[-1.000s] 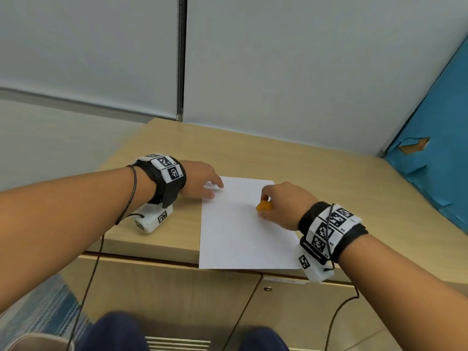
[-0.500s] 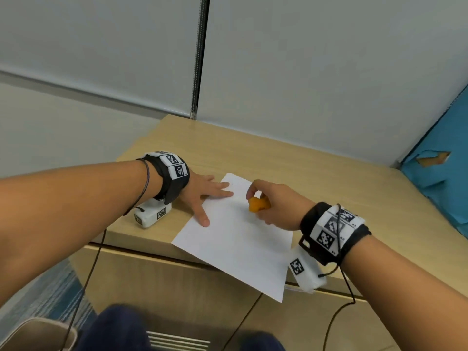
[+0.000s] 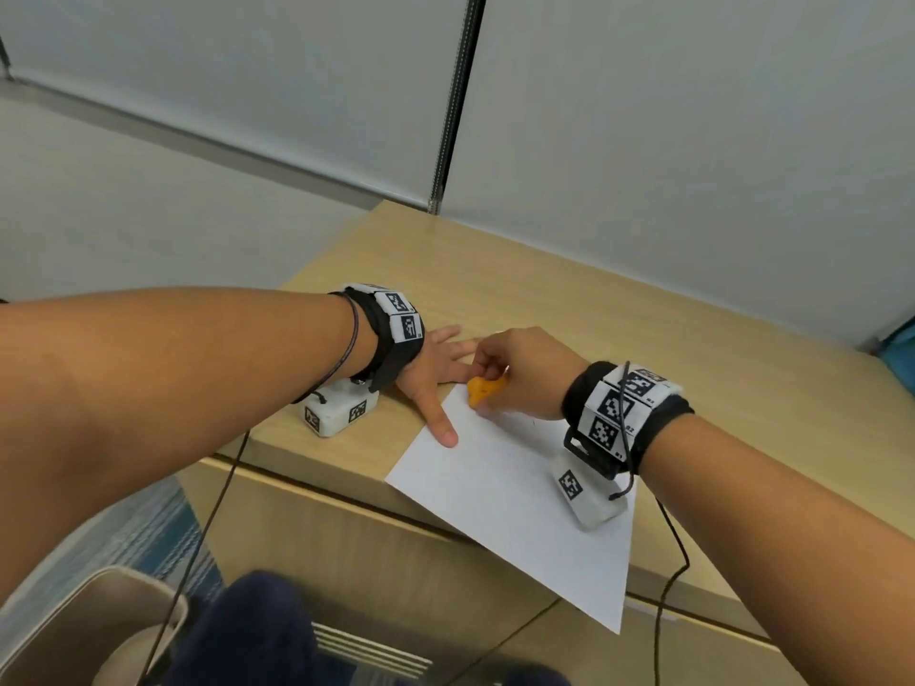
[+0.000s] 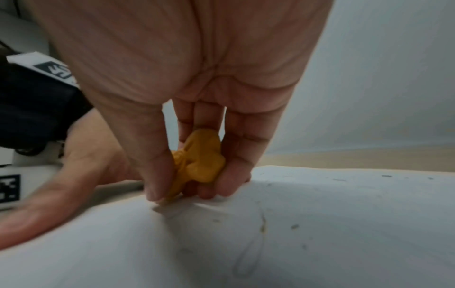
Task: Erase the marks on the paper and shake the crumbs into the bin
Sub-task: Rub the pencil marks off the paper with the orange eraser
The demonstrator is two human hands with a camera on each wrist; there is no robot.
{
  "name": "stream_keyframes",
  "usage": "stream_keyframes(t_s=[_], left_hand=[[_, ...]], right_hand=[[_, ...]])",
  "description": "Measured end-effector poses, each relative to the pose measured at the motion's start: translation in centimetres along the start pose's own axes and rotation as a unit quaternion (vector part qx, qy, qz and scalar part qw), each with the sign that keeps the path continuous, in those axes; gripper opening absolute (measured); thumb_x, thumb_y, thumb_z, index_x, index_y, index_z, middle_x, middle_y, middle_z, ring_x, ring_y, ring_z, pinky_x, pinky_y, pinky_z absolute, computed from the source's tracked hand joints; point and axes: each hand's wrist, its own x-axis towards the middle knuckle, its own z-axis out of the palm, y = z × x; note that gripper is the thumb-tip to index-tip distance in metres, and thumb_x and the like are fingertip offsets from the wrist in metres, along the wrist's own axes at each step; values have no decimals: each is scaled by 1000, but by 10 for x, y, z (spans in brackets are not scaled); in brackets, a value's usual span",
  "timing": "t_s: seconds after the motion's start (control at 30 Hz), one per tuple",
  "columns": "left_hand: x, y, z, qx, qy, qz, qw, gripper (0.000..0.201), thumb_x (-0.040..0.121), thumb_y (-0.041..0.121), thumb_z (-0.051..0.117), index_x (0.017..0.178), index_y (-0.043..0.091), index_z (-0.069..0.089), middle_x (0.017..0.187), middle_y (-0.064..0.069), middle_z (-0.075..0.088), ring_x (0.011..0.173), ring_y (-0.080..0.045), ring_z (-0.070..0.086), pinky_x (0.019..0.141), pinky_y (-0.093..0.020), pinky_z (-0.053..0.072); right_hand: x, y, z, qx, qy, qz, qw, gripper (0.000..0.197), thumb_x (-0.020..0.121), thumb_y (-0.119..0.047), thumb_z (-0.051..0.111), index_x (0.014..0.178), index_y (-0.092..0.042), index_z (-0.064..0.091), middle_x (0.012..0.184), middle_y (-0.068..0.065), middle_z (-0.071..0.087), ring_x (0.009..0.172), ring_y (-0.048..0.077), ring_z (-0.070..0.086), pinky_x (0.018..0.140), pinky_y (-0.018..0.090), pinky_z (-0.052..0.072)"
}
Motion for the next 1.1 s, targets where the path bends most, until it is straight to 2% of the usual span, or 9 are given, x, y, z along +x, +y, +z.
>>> stream_keyframes(t_s=[0.13, 0.3, 0.47, 0.6, 0.67, 0.77, 0.83, 0.97, 1.1], left_hand=[[4, -5, 3, -8, -3, -12, 1000, 117, 71, 77, 65, 151, 47, -14, 157, 7, -35, 144, -29, -34, 114, -57, -13], [7, -6, 4, -6, -6, -2, 1000, 116, 68, 80, 64, 152, 48, -8, 158, 7, -34, 142, -32, -36, 113, -59, -14], [7, -8, 5, -14, 3, 4, 1000, 122, 63, 80, 68, 151, 50, -11, 158, 5, -34, 143, -30, -35, 113, -55, -16], [9, -6, 4, -8, -6, 0, 1000, 114, 68, 80, 65, 154, 45, -1, 159, 8, -32, 142, -33, -37, 116, -61, -12], [10, -8, 6, -9, 0, -1, 1000, 116, 66, 81, 65, 153, 48, -5, 158, 6, -35, 142, -33, -36, 116, -60, -13], [8, -7, 5, -8, 8, -3, 1000, 119, 68, 78, 66, 151, 49, -14, 158, 3, -35, 143, -30, -35, 114, -55, -16], [8, -6, 4, -3, 5, -1, 1000, 118, 68, 79, 65, 151, 48, -12, 158, 4, -35, 143, -30, -35, 113, -55, -17], [15, -11, 8, 5, -3, -6, 1000, 122, 59, 89, 61, 152, 49, -8, 157, 7, -35, 142, -32, -36, 116, -63, -11], [9, -9, 6, -12, 12, -3, 1000, 121, 65, 80, 66, 148, 53, -17, 157, 5, -37, 144, -30, -34, 114, -57, -13]], right_hand=[[5, 1, -5, 22, -13, 13, 1000, 13, 78, -30, 82, 84, -21, 76, 84, -3, 72, 68, 9, 59, 66, 27, 51], [5, -5, 0, 8, -50, -34, 998, 15, 78, -30, 83, 86, -20, 74, 76, -9, 66, 66, 7, 56, 64, 24, 49], [18, 5, -4, -48, 18, -8, 999, 12, 82, -26, 75, 79, -17, 69, 77, -4, 67, 72, 18, 62, 63, 30, 52], [3, -14, 5, -36, -47, -79, 995, 16, 79, -28, 78, 70, -24, 64, 63, -12, 57, 57, 5, 52, 56, 18, 43], [5, -9, 2, -22, -59, -65, 996, 16, 78, -29, 80, 72, -25, 67, 63, -14, 58, 57, 2, 54, 57, 16, 45], [16, 8, -6, -37, 14, -10, 999, 13, 81, -27, 76, 78, -15, 71, 71, -10, 64, 65, 10, 61, 63, 30, 54], [14, 4, -2, -45, 27, -14, 999, 11, 81, -24, 74, 78, -14, 70, 74, -5, 66, 69, 16, 63, 66, 34, 56], [4, -11, 3, -18, -65, -52, 996, 17, 77, -28, 83, 72, -26, 66, 68, -14, 60, 61, 2, 56, 59, 17, 45], [18, 12, -8, -34, 22, 13, 999, 12, 80, -26, 78, 79, -15, 72, 75, -8, 67, 71, 14, 64, 60, 22, 48]])
